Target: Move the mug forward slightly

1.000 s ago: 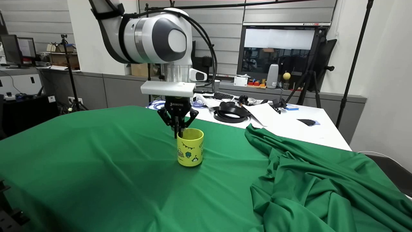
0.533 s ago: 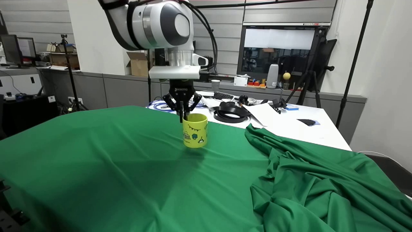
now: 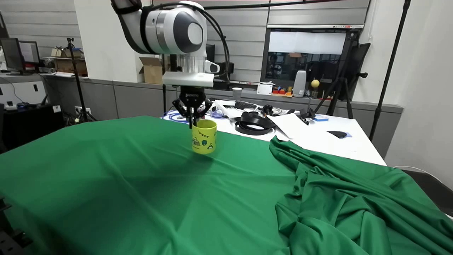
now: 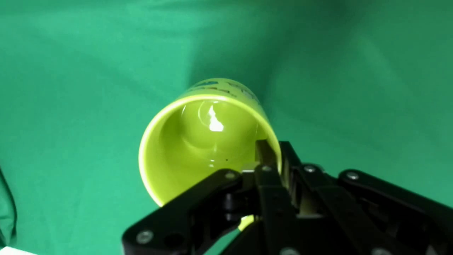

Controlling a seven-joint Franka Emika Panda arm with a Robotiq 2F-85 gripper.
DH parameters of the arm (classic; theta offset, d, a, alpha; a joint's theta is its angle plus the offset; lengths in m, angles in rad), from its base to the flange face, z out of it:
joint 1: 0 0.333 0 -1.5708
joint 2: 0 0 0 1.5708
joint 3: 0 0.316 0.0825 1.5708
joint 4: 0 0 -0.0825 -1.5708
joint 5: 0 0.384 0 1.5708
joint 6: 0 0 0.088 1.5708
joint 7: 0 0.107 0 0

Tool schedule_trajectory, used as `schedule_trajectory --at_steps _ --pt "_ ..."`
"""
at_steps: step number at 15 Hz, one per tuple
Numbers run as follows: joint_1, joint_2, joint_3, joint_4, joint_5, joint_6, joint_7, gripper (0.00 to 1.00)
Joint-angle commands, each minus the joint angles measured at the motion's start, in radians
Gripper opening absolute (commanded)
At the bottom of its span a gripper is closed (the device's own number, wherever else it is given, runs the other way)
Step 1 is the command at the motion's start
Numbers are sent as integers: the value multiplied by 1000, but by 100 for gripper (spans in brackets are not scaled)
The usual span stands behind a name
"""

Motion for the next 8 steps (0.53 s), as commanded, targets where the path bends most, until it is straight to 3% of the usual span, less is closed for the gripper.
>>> schedule_trajectory --at_steps 1,8 --pt "4 67 25 91 13 -49 -19 2" --pt "53 127 25 129 -13 -115 20 2"
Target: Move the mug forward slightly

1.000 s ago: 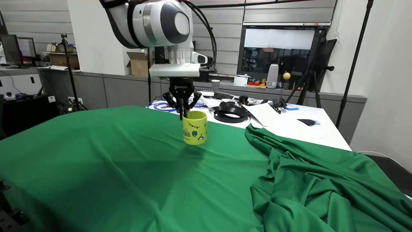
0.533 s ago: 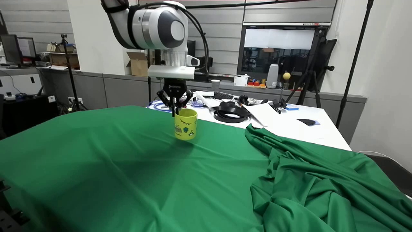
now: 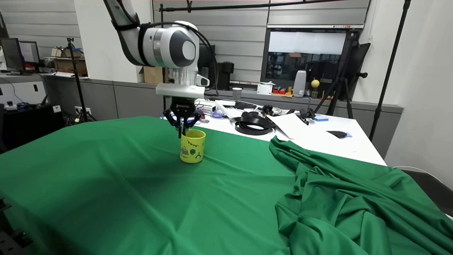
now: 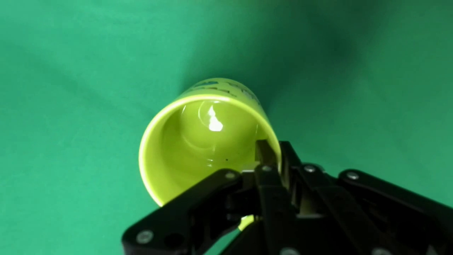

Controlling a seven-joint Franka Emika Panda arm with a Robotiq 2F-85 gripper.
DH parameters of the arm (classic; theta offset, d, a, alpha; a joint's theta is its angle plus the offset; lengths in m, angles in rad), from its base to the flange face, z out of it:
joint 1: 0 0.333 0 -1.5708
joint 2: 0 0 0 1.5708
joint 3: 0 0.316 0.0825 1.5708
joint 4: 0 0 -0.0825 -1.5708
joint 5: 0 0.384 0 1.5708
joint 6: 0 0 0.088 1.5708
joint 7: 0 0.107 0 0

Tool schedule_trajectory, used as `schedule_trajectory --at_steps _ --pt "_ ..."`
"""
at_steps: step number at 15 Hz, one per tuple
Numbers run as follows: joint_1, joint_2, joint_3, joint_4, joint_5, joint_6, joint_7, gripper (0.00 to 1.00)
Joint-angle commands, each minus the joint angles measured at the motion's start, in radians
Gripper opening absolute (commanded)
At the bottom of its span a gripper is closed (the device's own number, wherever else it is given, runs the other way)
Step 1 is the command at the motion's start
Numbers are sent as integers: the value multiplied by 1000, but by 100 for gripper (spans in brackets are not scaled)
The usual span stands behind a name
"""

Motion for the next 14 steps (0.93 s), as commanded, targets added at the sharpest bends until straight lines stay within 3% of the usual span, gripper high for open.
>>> schedule_trajectory --at_steps 1,2,4,12,14 --pt "20 11 -3 42 -16 -61 27 2" --pt "22 10 -4 43 -17 -68 26 34" --pt "29 3 -9 43 -27 -85 29 41" --pt "7 -40 4 20 -33 -122 -33 95" --pt "7 -60 3 2 -46 -118 -58 100"
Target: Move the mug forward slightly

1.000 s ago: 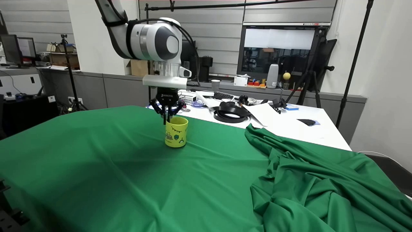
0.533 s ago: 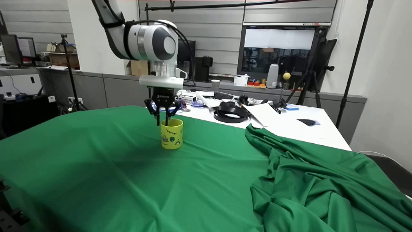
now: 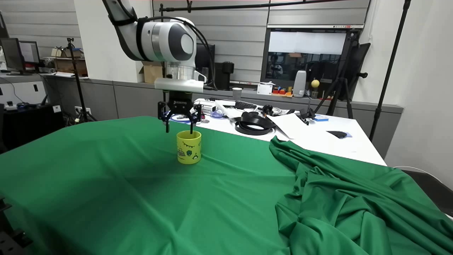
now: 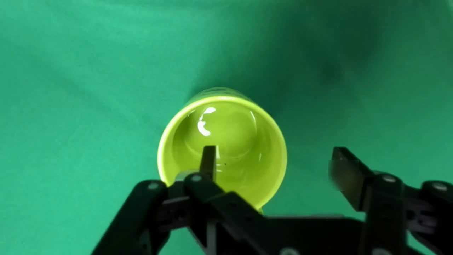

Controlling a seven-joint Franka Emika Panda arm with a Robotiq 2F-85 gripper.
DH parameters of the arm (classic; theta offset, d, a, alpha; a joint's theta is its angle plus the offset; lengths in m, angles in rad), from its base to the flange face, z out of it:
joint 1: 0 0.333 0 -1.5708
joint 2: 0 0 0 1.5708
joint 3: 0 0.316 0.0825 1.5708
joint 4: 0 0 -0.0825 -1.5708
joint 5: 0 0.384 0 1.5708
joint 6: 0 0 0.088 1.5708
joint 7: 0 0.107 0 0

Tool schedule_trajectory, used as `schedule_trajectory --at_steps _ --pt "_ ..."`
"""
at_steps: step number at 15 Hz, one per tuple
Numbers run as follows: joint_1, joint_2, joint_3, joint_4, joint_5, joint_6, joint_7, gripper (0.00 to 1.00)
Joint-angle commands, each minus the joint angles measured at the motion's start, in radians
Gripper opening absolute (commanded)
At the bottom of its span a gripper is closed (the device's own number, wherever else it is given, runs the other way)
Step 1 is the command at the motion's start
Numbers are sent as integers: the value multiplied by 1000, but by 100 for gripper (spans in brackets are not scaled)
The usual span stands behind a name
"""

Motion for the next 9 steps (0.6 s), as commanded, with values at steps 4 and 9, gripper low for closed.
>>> schedule_trajectory --at_steps 4,9 --pt "-27 -78 19 -47 -4 -16 -92 100" --pt "-56 -131 42 -89 51 -45 -167 100"
